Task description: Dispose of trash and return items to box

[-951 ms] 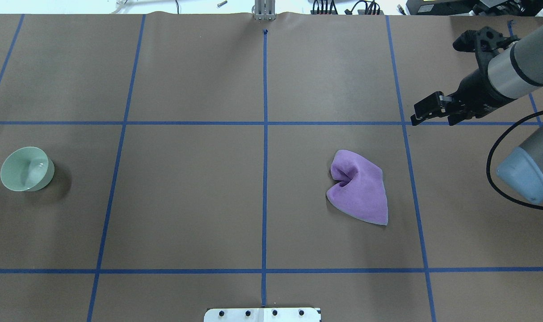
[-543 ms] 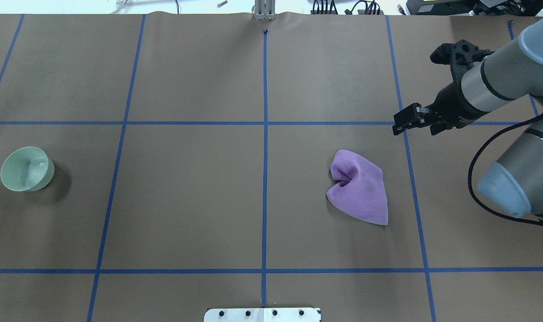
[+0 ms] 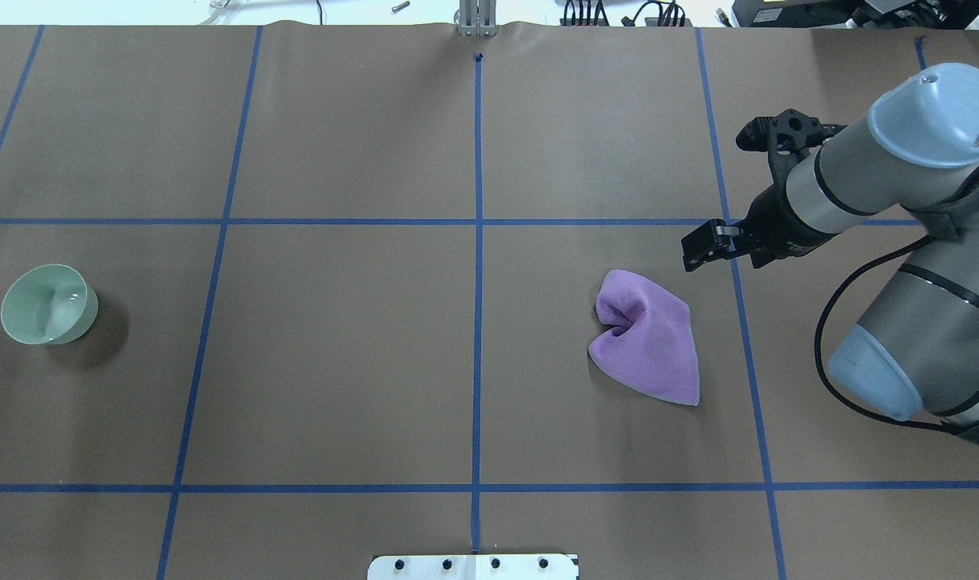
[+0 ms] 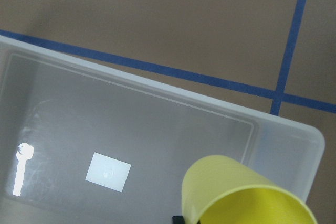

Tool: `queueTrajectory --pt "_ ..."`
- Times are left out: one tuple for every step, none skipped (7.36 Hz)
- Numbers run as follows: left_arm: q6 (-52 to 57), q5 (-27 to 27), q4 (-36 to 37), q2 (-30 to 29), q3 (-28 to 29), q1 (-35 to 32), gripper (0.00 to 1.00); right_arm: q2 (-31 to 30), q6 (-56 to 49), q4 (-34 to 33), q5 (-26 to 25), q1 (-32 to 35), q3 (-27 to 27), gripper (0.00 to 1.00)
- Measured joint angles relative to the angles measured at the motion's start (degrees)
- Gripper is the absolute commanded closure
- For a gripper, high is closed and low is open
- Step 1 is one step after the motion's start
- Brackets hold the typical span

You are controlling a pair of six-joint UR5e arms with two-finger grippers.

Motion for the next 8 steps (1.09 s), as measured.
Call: queueTrajectory --pt "0.05 0.00 -1.19 0.74 0.06 0.19 0.02 0.19 0.52 -0.03 -0.47 -0.87 -0.29 0.00" --pt "0.02 0.00 -4.53 1.94 0.11 0.29 0.01 0.59 0.85 0.01 -1.21 -1.74 -0.79 0.00" --pt "-0.20 -0.08 -9.54 3.55 0.06 0.30 0.01 1.03 1.13 0.12 -1.80 -2.59 -1.44 0.00" --pt "-0.28 -0.23 -12.91 4.48 -0.62 0.25 0.01 1.25 1.28 0.20 -2.06 -3.15 -2.02 0.00" --pt "-0.23 -0.28 -13.87 4.64 -2.20 -0.10 0.01 1.60 1.33 0.26 -2.17 -3.60 -2.89 0.00" --pt "-0.21 -0.30 -12.86 3.88 -4.02 -1.10 0.01 2.23 1.36 0.33 -2.45 -4.27 -4.18 0.00" --pt "-0.19 -0.31 -9.25 2.30 -6.39 -2.55 0.01 2.67 1.35 0.39 -3.20 -5.33 -5.09 0.00" --pt "-0.13 -0.26 -2.74 0.25 -10.08 -3.98 0.01 2.95 1.29 0.42 -4.14 -6.64 -5.65 0.00"
